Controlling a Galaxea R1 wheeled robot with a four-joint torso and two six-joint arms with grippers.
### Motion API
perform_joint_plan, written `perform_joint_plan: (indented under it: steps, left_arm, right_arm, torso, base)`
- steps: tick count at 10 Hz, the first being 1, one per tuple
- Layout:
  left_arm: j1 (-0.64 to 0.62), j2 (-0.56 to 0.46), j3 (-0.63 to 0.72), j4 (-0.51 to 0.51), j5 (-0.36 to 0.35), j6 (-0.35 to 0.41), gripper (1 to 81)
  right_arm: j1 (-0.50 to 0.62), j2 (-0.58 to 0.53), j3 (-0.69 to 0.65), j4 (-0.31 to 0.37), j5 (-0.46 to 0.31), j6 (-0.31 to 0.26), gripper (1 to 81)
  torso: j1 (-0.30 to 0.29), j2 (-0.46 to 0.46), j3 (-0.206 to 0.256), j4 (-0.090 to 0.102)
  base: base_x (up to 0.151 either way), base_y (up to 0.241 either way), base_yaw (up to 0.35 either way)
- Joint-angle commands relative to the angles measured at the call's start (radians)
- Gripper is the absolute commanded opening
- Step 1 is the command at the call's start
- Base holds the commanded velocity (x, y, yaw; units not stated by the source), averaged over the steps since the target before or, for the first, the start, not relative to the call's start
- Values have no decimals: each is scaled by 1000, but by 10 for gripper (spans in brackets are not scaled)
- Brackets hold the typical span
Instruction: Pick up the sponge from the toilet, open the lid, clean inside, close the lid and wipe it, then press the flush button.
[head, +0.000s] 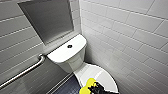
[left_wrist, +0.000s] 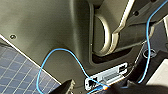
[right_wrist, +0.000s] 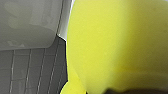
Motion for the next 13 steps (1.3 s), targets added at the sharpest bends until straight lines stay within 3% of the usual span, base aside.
perform_joint_plan:
  steps: [1,3,5,8,13]
  left_arm:
    - [25,-15,15,-9,85,2,811]
    - [27,-12,16,-9,85,3,811]
    - [27,-15,16,-9,85,3,811]
    - [27,-16,16,-9,85,3,811]
    - [29,-18,12,-9,85,3,811]
  right_arm:
    - [18,-98,106,-15,-15,10,10]
    - [-15,-254,290,-11,20,10,10]
    - [-75,-379,378,-6,72,10,10]
    - [-186,-491,390,-3,173,12,10]
    - [-406,-688,404,-5,272,15,10]
  torso:
    - [0,0,0,0]
    - [0,0,0,0]
    - [0,0,0,0]
    - [0,0,0,0]
    - [0,0,0,0]
  base:
    - [0,0,0]
    - [0,0,0]
    - [0,0,0]
    - [0,0,0]
    - [0,0,0]
